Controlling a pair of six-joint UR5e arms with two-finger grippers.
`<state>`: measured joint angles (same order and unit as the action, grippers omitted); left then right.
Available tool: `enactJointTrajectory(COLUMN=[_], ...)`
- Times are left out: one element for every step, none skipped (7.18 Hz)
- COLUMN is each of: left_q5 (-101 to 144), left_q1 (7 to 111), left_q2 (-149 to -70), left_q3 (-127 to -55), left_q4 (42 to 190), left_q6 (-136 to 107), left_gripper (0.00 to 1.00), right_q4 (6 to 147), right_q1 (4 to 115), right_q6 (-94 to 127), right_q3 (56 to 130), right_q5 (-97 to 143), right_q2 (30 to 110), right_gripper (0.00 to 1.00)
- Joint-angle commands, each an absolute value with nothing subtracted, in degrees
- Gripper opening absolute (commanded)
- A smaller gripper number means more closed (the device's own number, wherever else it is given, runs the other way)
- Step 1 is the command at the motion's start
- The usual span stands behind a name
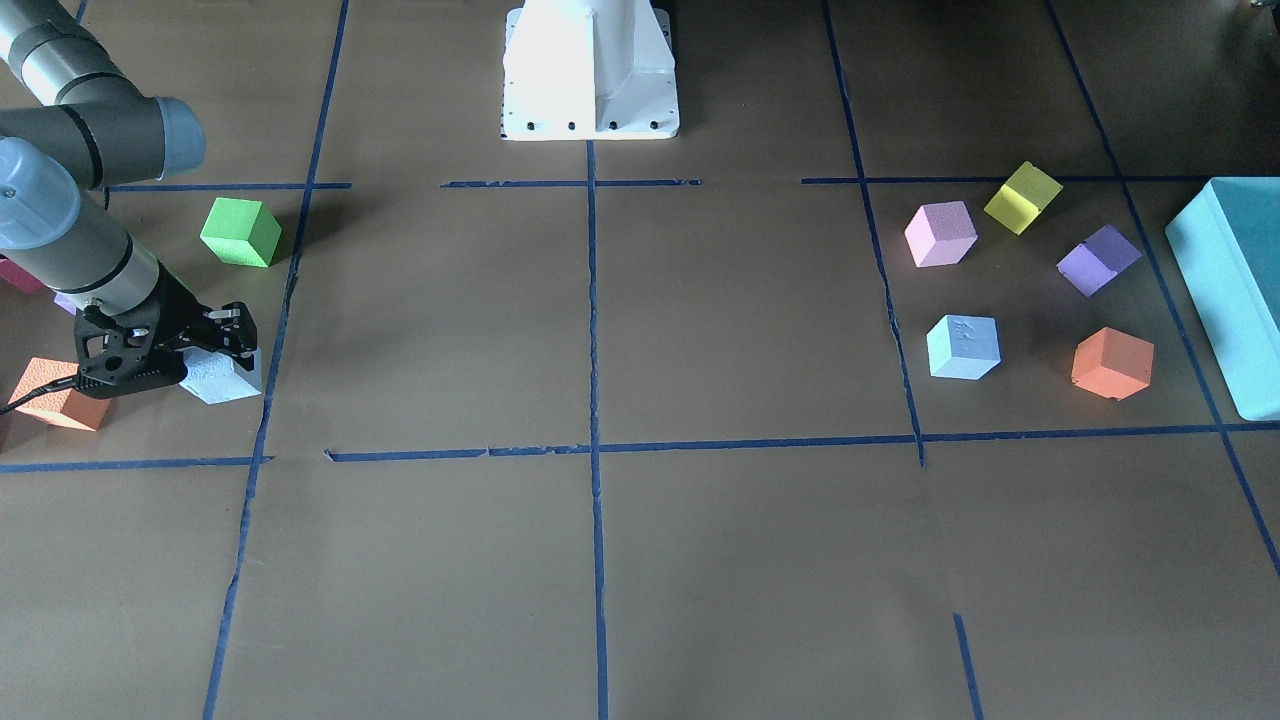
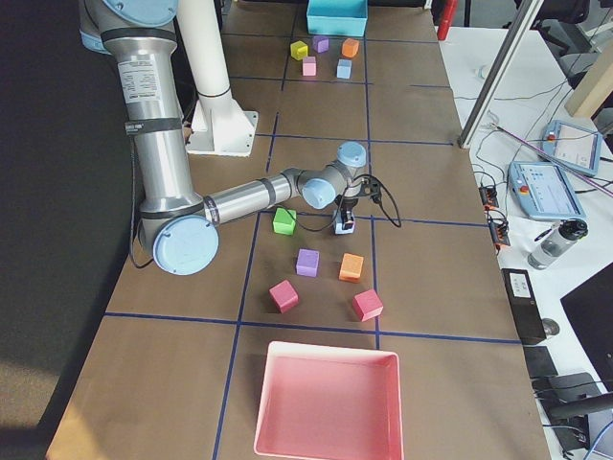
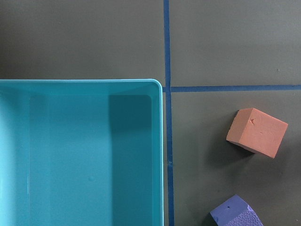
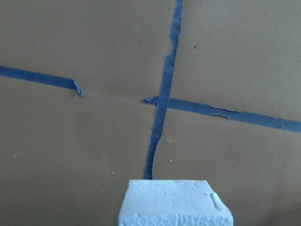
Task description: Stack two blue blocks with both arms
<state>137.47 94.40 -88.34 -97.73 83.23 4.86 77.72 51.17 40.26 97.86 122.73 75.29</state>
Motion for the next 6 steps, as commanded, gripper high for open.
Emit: enactJointTrajectory(left_q5=[137.46, 137.55, 137.55, 137.46, 137.46, 137.37], left_q1=[94.39, 94.48, 94.48, 94.74, 94.75, 94.75], left_q2=[-88.24, -88.16, -88.15, -88.15, -88.15, -88.07], left_q3=[-97.73, -97.91, -98.00, -98.00, -97.91, -97.74], left_q4=[83.23, 83.23, 83.15, 83.14, 83.14, 83.14], left_q6=[4.83, 4.92, 4.83, 4.83, 4.92, 4.92], left_gripper=[1.00, 1.00, 1.00, 1.00, 1.00, 1.00], right_q4=[92.06, 92.02, 92.02, 91.93, 91.93, 91.85], right_q1=[48.63, 44.95, 40.30, 36.34, 33.34, 31.14], right_q6=[43.82, 50.82, 57.94, 65.40, 69.31, 70.65], right_q3=[98.35, 97.57, 94.08, 87.43, 80.75, 78.68], right_q5=[122.61, 121.82, 118.42, 114.91, 113.57, 110.86], right_q2=[62.28, 58.75, 52.53, 44.29, 37.86, 36.40], right_gripper=[0.02, 0.02, 0.02, 0.02, 0.02, 0.03])
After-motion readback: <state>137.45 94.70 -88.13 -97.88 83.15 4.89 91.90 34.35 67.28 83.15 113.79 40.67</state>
